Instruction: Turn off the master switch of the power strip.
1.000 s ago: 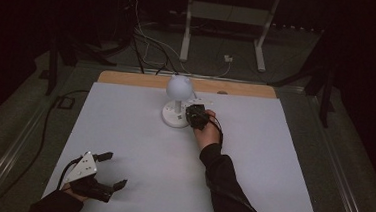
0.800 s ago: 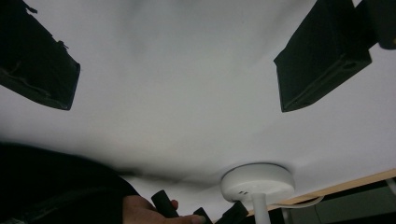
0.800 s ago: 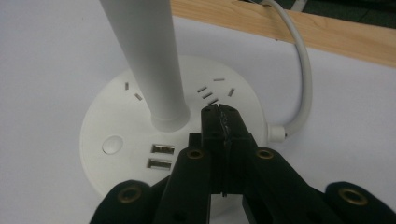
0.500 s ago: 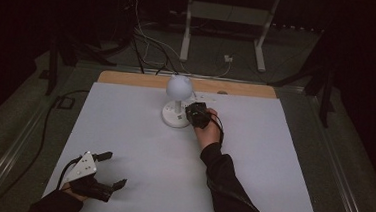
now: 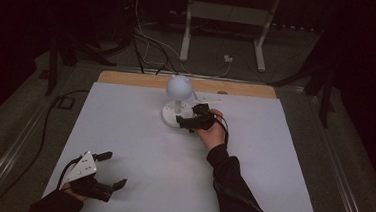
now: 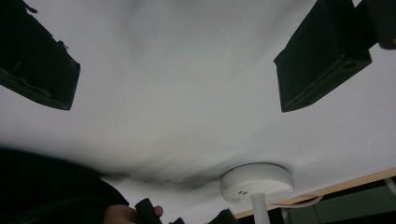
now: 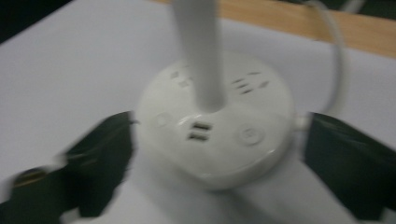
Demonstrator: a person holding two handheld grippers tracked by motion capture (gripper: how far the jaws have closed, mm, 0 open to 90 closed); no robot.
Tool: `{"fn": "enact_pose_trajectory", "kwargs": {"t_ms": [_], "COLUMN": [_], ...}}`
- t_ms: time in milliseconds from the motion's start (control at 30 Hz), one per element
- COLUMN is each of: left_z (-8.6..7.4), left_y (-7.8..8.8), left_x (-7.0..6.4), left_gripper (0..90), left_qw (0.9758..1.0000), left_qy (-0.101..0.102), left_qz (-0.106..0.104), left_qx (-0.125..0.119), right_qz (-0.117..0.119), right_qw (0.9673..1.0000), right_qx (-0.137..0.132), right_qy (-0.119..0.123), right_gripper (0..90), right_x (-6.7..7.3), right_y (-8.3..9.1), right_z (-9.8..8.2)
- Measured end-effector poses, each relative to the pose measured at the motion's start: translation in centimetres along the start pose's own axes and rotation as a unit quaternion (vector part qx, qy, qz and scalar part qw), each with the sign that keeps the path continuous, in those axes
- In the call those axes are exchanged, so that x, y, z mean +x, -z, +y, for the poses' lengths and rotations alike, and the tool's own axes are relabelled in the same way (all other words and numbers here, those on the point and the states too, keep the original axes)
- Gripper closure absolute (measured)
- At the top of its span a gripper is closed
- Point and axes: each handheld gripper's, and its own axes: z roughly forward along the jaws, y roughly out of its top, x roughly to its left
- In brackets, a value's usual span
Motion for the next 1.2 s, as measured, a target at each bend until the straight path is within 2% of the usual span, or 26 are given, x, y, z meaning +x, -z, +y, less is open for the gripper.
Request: {"fn": "enact_pose_trajectory", "kwargs": {"t_ms": [33, 67, 200, 400, 467, 633, 667, 767, 900, 1200], "left_z": [0.0, 0.0, 0.0, 0.0, 0.0, 0.0, 0.0, 0.0, 0.0, 0.0], "left_y": [0.0, 0.0, 0.0, -0.1, -0.1, -0.1, -0.1, -0.1, -0.1, -0.1], "left_x": [0.0, 0.0, 0.0, 0.0, -0.1, -0.1, -0.1, -0.1, -0.1, -0.1], "left_gripper": [0.2, 0.2, 0.3, 0.3, 0.2, 0.3, 0.3, 0.3, 0.3, 0.3], "left_qw": [1.0000, 1.0000, 1.0000, 1.0000, 1.0000, 1.0000, 1.0000, 1.0000, 1.0000, 1.0000], "left_qy": [0.000, 0.000, 0.000, 0.000, 0.000, -0.001, -0.001, -0.001, -0.002, -0.001], "left_qz": [0.000, 0.000, 0.001, 0.001, 0.001, 0.001, 0.001, 0.000, -0.001, -0.002], "left_qx": [0.000, 0.000, 0.001, 0.002, 0.003, 0.005, 0.005, 0.005, 0.005, 0.005], "right_qz": [0.016, 0.016, 0.045, 0.053, 0.056, 0.056, 0.061, 0.065, 0.086, 0.100], "right_qw": [0.9999, 0.9999, 0.9988, 0.9981, 0.9976, 0.9962, 0.9957, 0.9954, 0.9931, 0.9900], "right_qx": [-0.002, -0.002, -0.006, -0.008, -0.017, -0.019, -0.022, -0.027, -0.031, -0.033], "right_qy": [-0.003, -0.003, 0.016, 0.030, 0.037, 0.063, 0.067, 0.064, 0.073, 0.094], "right_gripper": [0.7, 0.7, 0.0, 0.0, 0.0, 0.0, 0.0, 0.0, 0.0, 0.0], "right_x": [0.0, 0.0, 0.3, 0.4, 0.4, 0.5, 0.5, 0.4, 0.5, 0.6], "right_y": [0.4, 0.4, 1.0, 2.0, 2.5, 3.6, 4.3, 4.8, 6.3, 8.5], "right_z": [0.0, 0.0, -0.2, -0.2, -0.3, -0.4, -0.5, -0.6, -1.3, -2.9]}}
